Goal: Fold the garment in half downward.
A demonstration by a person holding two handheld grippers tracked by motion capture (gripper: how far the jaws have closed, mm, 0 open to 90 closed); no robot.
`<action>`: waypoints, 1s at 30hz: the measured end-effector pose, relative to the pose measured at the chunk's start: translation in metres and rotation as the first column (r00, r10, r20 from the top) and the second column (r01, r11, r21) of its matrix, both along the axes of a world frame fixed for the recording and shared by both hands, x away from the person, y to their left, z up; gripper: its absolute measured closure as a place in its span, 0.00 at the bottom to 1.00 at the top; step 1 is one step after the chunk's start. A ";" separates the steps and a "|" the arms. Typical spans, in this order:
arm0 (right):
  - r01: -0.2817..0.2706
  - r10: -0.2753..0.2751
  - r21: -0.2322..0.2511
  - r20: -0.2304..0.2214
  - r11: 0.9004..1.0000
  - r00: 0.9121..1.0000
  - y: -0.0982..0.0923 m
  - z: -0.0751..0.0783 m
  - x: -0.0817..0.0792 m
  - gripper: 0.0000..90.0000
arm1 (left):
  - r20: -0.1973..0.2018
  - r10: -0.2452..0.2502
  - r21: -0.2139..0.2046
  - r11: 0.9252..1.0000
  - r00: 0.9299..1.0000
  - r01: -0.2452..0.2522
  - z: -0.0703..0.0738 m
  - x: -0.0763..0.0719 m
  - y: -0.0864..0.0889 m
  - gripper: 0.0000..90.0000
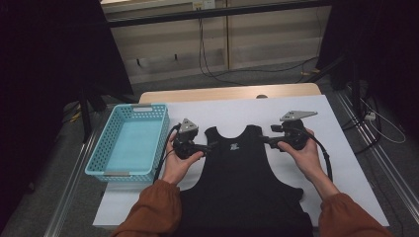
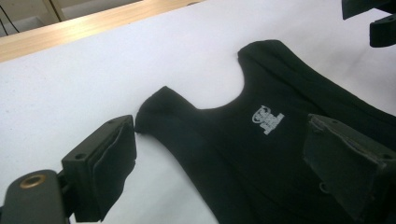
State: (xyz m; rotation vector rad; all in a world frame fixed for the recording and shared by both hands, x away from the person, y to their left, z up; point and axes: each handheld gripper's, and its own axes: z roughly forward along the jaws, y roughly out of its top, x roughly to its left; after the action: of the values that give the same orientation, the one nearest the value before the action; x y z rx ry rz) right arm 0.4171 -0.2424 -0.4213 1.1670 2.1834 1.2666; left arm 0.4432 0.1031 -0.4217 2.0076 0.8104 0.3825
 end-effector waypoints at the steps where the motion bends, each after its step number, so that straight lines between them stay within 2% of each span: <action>1: 0.001 -0.001 0.006 -0.001 1.000 1.000 0.000 0.000 0.003 0.38 | -0.009 -0.001 -0.003 1.000 1.000 0.001 -0.001 0.003 -0.001 0.11; 8: 0.005 -0.005 0.007 -0.036 1.000 0.999 0.003 -0.002 0.024 0.32 | -0.013 0.010 0.025 1.000 1.000 -0.010 -0.003 0.019 -0.004 0.11; 9: 0.007 -0.007 0.000 -0.035 1.000 0.999 0.003 -0.002 0.026 0.31 | -0.022 0.016 0.011 1.000 1.000 -0.016 -0.004 0.022 -0.004 0.11; 11: 0.004 -0.004 0.003 -0.032 1.000 0.999 0.004 -0.002 0.034 0.28 | -0.027 0.023 0.009 1.000 0.999 -0.023 -0.006 0.030 -0.005 0.11; 12: -0.003 0.003 -0.001 -0.033 1.000 0.999 0.005 -0.002 0.037 0.27 | -0.041 0.025 0.005 1.000 0.999 -0.025 -0.007 0.032 -0.006 0.12; 13: -0.011 0.011 -0.009 -0.024 1.000 1.000 0.005 -0.003 0.039 0.26 | -0.053 0.001 -0.004 1.000 0.999 -0.001 -0.010 0.035 -0.007 0.11; 14: -0.017 0.016 -0.018 -0.023 1.000 1.000 0.006 -0.004 0.043 0.24 | -0.057 -0.021 0.001 1.000 0.998 0.021 -0.011 0.036 -0.007 0.11; 15: -0.023 0.022 -0.026 -0.038 0.999 0.999 0.006 -0.005 0.046 0.21 | -0.043 -0.012 0.027 1.000 0.999 0.013 -0.012 0.039 -0.010 0.12; 16: -0.025 0.022 -0.053 -0.056 0.998 0.998 0.007 -0.007 0.050 0.21 | -0.048 -0.014 0.038 0.999 0.999 0.016 -0.013 0.040 -0.011 0.13; 18: -0.028 0.024 -0.059 -0.065 0.998 0.998 0.007 -0.011 0.057 0.25 | -0.049 -0.005 0.011 1.000 0.999 0.005 -0.014 0.045 -0.012 0.15; 19: -0.032 0.028 -0.058 -0.067 0.998 0.997 0.007 -0.012 0.060 0.31 | -0.039 0.000 0.013 1.000 0.999 0.000 -0.013 0.046 -0.012 0.17; 20: -0.026 0.022 -0.059 -0.069 0.998 0.997 0.008 -0.014 0.064 0.33 | -0.045 0.000 0.006 1.000 0.999 0.000 -0.014 0.048 -0.012 0.18; 22: -0.024 0.019 -0.069 -0.074 0.997 0.997 0.009 -0.016 0.070 0.38 | -0.056 0.014 0.019 1.000 0.998 -0.013 -0.015 0.054 -0.010 0.21; 24: -0.031 0.023 -0.100 -0.084 0.995 0.996 0.011 -0.020 0.076 0.46 | -0.067 0.025 0.019 1.000 0.997 -0.024 -0.017 0.058 -0.008 0.24; 25: -0.027 0.017 -0.110 -0.084 0.994 0.996 0.011 -0.022 0.079 0.49 | -0.068 0.028 0.023 0.999 0.997 -0.027 -0.018 0.060 -0.006 0.27; 27: -0.031 0.022 -0.101 -0.090 0.994 0.996 0.012 -0.024 0.084 0.56 | -0.074 0.038 0.015 0.999 0.997 -0.037 -0.019 0.064 -0.003 0.32; 29: -0.033 0.024 -0.090 -0.105 0.995 0.994 0.013 -0.027 0.088 0.60 | -0.081 0.038 -0.020 0.999 0.996 -0.040 -0.020 0.069 0.001 0.43; 30: -0.039 0.029 -0.085 -0.112 0.996 0.993 0.013 -0.028 0.089 0.61 | -0.072 0.044 -0.004 0.999 0.996 -0.044 -0.021 0.071 0.001 0.46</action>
State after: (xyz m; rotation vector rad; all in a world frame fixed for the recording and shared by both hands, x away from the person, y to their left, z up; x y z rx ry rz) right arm 0.5066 -0.2294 -0.4495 1.1962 2.3222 1.1327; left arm 0.5141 0.1044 -0.4423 2.0104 0.9009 0.3339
